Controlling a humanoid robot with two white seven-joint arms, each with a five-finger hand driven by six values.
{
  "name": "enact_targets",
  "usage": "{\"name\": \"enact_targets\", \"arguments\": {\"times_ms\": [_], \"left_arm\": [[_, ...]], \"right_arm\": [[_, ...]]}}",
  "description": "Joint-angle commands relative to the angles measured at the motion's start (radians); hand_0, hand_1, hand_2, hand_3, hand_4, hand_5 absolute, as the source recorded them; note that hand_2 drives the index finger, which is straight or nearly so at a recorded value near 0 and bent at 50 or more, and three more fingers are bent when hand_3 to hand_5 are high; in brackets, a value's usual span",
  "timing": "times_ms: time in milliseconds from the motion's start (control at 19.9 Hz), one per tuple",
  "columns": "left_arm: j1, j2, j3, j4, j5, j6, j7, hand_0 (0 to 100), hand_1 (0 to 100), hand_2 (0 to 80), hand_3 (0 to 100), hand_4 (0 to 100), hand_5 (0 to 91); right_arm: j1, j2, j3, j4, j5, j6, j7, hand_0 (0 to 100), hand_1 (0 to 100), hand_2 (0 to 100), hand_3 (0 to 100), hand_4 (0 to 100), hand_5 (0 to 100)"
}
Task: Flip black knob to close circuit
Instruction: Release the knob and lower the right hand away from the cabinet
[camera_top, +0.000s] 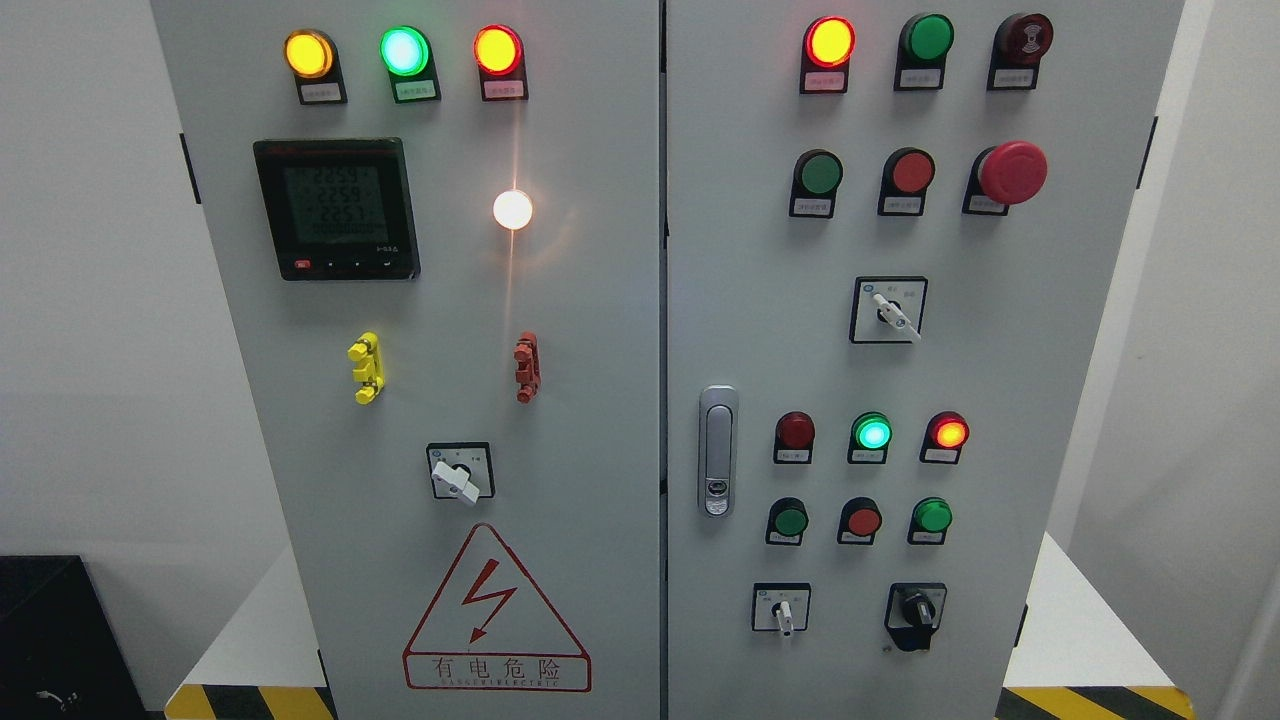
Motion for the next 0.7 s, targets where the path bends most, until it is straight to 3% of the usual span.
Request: {"name": "enact_targets", "arguments": {"times_ms": [0, 653], "left_arm": [[0.021, 0.0, 0.0, -0.023, 0.0, 0.0, 0.0, 12, 56, 0.0, 0, 0, 0.0], [0.021, 0.0, 0.0, -0.023, 0.0, 0.0, 0.0, 12, 56, 0.0, 0, 0, 0.0]], "right_arm": [[0.031, -0.002, -0.027, -0.004, -0.072, -0.018, 0.033, 0, 0, 2, 7, 1, 0], [0.012, 0.0, -0.071, 0.019, -0.123, -0.022, 0.034, 0, 0, 0, 0, 0, 0]]}}
